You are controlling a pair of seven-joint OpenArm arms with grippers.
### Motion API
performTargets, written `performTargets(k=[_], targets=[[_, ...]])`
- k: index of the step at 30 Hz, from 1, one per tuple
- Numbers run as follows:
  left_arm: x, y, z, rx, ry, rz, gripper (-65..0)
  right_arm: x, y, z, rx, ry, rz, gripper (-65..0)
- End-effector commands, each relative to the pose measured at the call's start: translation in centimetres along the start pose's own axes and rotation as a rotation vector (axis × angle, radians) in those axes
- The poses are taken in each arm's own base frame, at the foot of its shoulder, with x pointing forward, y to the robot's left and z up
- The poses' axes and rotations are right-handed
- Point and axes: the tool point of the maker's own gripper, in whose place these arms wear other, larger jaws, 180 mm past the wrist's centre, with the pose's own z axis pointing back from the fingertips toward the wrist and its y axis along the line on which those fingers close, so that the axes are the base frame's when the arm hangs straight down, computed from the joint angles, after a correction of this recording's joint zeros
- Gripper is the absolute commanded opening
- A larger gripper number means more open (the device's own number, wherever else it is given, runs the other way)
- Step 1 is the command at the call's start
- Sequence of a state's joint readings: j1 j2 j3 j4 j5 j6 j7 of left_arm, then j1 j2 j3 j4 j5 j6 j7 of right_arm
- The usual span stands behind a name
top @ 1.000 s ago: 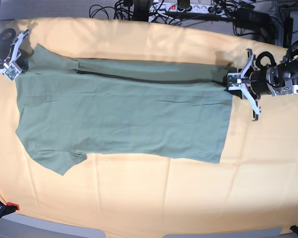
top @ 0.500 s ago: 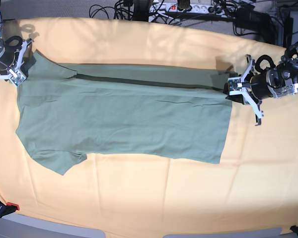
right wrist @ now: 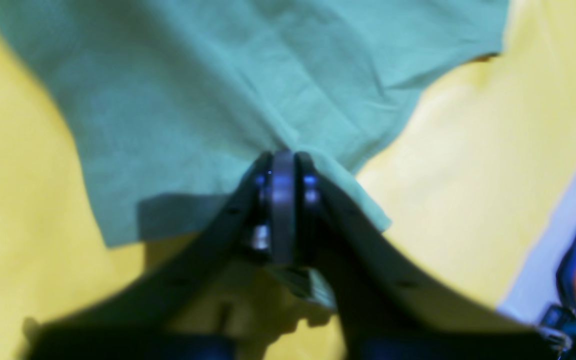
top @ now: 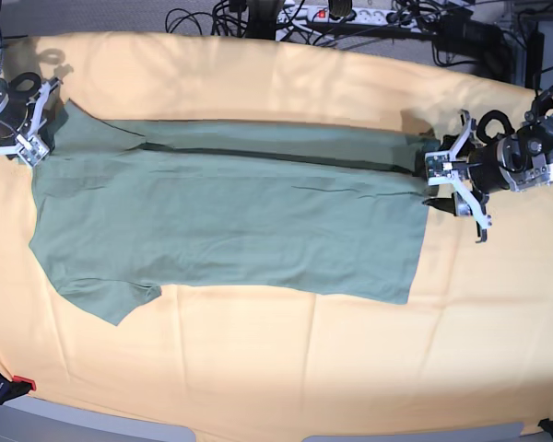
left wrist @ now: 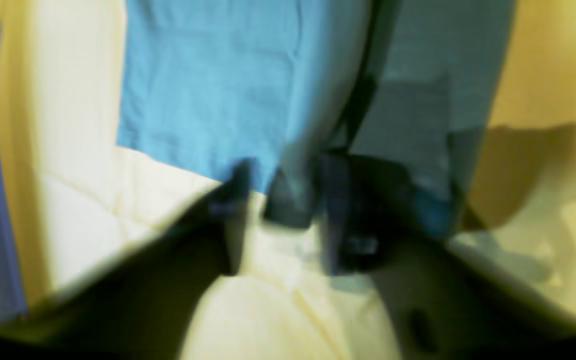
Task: Fold the T-shirt properly
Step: 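Lower the folded edge onto the shirt and open both grippers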
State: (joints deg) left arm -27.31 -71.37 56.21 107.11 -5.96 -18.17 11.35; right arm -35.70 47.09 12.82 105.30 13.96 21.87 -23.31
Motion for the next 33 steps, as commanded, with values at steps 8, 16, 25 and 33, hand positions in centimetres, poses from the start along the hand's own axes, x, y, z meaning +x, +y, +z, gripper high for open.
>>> performTargets(k=[8, 16, 25, 33], targets=[[-0.4, 1.8, 0.8, 0.058, 0.024, -0.085, -27.7, 1.3, -3.7, 0.3, -0.128, -0.011, 0.027, -41.8], [-0.9, 1.9, 1.0, 0.062, 0.045, -0.087, -27.7, 3.1, -5.8, 1.0, -0.168, -0.043, 0.041, -36.6], [-1.0, 3.5, 1.6, 0.107, 0.050, -0.084, -27.7, 2.2, -4.0, 1.5, -0.004, 0.008, 0.077, -35.2], [-1.8, 3.6, 2.5, 0.107, 0.075, -0.063, -27.7, 0.5, -3.6, 4.0, 0.098, 0.020, -0.029, -35.7]])
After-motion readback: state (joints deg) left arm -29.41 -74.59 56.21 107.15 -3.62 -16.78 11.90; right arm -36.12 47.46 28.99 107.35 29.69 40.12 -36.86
